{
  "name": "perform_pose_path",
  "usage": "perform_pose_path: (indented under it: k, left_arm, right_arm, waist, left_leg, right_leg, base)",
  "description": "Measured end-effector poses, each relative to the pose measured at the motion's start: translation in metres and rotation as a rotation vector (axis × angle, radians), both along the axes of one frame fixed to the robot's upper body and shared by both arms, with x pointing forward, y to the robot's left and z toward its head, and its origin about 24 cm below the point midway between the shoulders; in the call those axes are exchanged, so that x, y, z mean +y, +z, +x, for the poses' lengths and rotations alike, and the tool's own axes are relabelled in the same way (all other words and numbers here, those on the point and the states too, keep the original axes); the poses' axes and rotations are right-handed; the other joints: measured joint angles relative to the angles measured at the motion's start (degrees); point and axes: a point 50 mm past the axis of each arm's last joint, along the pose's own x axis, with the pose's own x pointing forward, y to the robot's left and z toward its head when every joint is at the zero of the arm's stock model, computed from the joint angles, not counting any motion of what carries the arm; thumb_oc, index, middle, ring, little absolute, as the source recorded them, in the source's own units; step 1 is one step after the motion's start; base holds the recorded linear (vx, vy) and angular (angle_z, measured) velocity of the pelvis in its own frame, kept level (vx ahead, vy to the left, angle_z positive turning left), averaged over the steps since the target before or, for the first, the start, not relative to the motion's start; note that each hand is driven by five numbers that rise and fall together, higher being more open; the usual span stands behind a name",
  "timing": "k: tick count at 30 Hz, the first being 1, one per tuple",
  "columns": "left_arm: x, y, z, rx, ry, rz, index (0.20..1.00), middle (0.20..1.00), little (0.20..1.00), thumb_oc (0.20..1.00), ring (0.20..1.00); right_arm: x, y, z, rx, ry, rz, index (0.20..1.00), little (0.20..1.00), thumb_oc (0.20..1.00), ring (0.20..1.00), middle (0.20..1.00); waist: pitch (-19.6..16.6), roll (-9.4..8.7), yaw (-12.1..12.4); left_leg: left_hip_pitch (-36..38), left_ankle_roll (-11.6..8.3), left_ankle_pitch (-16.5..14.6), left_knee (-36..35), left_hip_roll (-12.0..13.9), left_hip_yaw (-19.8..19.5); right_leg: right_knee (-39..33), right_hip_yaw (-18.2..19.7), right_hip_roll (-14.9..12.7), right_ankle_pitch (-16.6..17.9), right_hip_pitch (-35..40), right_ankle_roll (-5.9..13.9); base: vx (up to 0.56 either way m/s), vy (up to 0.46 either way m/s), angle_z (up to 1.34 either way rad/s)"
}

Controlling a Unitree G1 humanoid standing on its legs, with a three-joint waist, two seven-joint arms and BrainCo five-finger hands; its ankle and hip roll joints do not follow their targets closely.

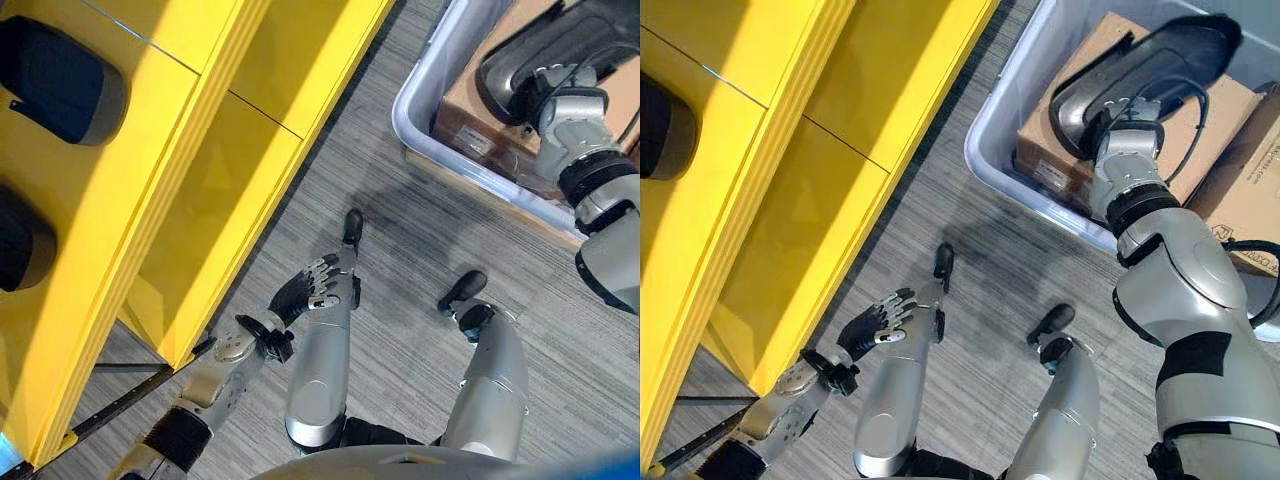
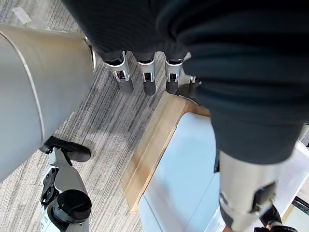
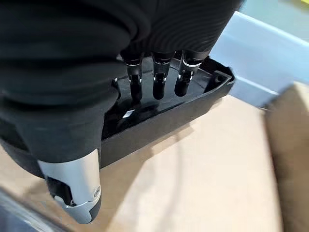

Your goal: Move parts from the plastic box to the shelf.

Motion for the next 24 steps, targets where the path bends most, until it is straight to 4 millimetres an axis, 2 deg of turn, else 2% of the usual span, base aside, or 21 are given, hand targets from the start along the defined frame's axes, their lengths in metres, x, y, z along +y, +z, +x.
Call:
perform_pose_path:
  k: [8, 11, 14, 17, 19, 22, 24]
  left_arm:
    - [0.000, 0.001, 0.000, -0.010, -0.026, 0.023, 1.000, 1.000, 1.000, 1.000, 1.000]
    - [0.000, 0.001, 0.000, -0.010, -0.025, 0.021, 1.000, 1.000, 1.000, 1.000, 1.000]
    - [0.000, 0.000, 0.000, -0.008, -0.025, 0.023, 1.000, 1.000, 1.000, 1.000, 1.000]
    - [0.002, -0.001, 0.001, -0.018, -0.005, 0.023, 1.000, 1.000, 1.000, 1.000, 1.000]
    - [0.005, 0.003, 0.003, -0.059, 0.054, 0.026, 1.000, 1.000, 1.000, 1.000, 1.000]
    - [0.022, 0.017, 0.012, -0.165, 0.254, 0.013, 1.000, 1.000, 1.000, 1.000, 1.000]
    - [0.038, 0.035, 0.019, -0.279, 0.396, -0.001, 1.000, 1.000, 1.000, 1.000, 1.000]
  right_arm:
    - [-0.002, -0.019, -0.001, 0.038, 0.005, -0.022, 1.000, 1.000, 1.000, 1.000, 1.000]
    - [0.016, -0.026, 0.003, 0.033, 0.137, -0.110, 1.000, 1.000, 1.000, 1.000, 1.000]
    - [0.033, -0.036, 0.005, 0.015, 0.280, -0.178, 1.000, 1.000, 1.000, 1.000, 1.000]
    - [0.060, -0.027, 0.003, -0.139, 0.495, -0.275, 1.000, 1.000, 1.000, 1.000, 1.000]
    - [0.067, -0.021, 0.000, -0.277, 0.576, -0.293, 1.000, 1.000, 1.000, 1.000, 1.000]
    - [0.085, -0.009, -0.017, -0.594, 0.780, -0.224, 1.000, 1.000, 1.000, 1.000, 1.000]
    - [0.095, -0.006, -0.031, -0.794, 0.902, -0.175, 1.000, 1.000, 1.000, 1.000, 1.000]
  waist:
    - [-0.1, 0.17, -1.8]
    - [-0.2, 0.15, -2.8]
    - [-1.7, 0.06, -3.3]
    - [-2.1, 0.01, -3.9]
    - [-2.1, -0.01, -4.0]
    - [-2.2, -0.12, -4.0]
    - [-2.3, -0.22, -4.2]
  left_leg:
    - [3.3, 0.63, -0.3, -1.0, 0.0, 1.8]
    - [5.0, 1.00, -0.5, -1.2, 0.0, 2.5]
    - [5.1, 1.06, -0.5, -1.9, 0.1, 2.8]
    - [5.2, 1.13, -0.6, -1.8, 0.0, 3.3]
    - [5.5, 1.15, -0.6, -1.8, 0.0, 3.2]
    - [6.2, 1.31, -0.7, -1.8, -0.1, 3.2]
    - [7.4, 1.35, -0.8, -2.0, -0.1, 3.3]
  right_leg:
    - [-3.9, 1.2, 0.9, 2.5, 3.0, 0.92]
    - [-5.5, 1.6, 1.2, 3.3, 4.7, 1.39]
    - [-6.8, 1.6, 1.5, 4.1, 5.0, 1.58]
    - [-7.4, 1.9, 1.6, 4.6, 5.0, 1.81]
    - [-7.6, 1.9, 1.6, 4.8, 5.5, 1.84]
    - [-7.9, 1.9, 1.7, 4.8, 6.3, 1.94]
    - [-8.0, 1.9, 1.7, 4.8, 7.5, 2.04]
  base:
    - [-0.03, 0.024, -0.12]
    - [-0.03, 0.037, -0.09]
    - [-0.03, 0.041, -0.07]
    - [-0.01, 0.011, -0.04]
    - [0.00, 0.000, 0.00]
    - [0.00, -0.012, 0.00]
    - [0.00, 0.000, 0.00]
